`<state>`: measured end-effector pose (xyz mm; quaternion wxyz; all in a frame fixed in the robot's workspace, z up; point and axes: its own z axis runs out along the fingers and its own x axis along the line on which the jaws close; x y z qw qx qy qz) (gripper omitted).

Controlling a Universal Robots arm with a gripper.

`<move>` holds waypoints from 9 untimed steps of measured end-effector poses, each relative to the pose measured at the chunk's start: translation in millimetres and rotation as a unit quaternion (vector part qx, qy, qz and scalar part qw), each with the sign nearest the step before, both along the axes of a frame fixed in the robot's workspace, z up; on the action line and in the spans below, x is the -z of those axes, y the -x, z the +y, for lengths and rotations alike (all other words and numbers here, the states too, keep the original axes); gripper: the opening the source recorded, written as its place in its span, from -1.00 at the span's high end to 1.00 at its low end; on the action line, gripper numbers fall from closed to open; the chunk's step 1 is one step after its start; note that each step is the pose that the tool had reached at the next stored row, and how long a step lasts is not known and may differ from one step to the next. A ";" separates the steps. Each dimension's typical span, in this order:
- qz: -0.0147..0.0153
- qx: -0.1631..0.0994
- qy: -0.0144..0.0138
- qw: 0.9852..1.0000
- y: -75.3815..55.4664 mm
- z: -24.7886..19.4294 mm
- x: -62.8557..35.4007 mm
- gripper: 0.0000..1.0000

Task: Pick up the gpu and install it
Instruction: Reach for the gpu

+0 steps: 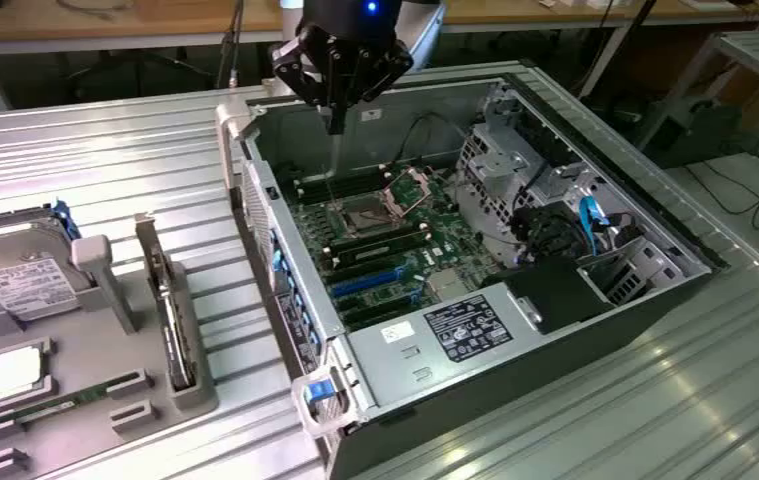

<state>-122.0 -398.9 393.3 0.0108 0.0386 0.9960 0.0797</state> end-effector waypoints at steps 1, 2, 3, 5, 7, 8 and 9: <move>0.000 0.000 -0.002 1.000 0.0 0.0 0.0 0.79; 0.000 0.000 -0.003 1.000 0.1 0.0 0.0 0.79; 0.000 0.000 -0.004 1.000 0.5 -0.1 0.0 0.79; 0.000 0.000 -0.005 1.000 3.0 0.0 0.0 0.79; 0.000 0.000 -0.005 1.000 6.4 0.0 0.0 0.79; 0.000 0.000 -0.006 1.000 8.4 0.0 0.0 0.79; 0.000 0.000 -0.006 1.000 10.0 0.0 0.0 0.79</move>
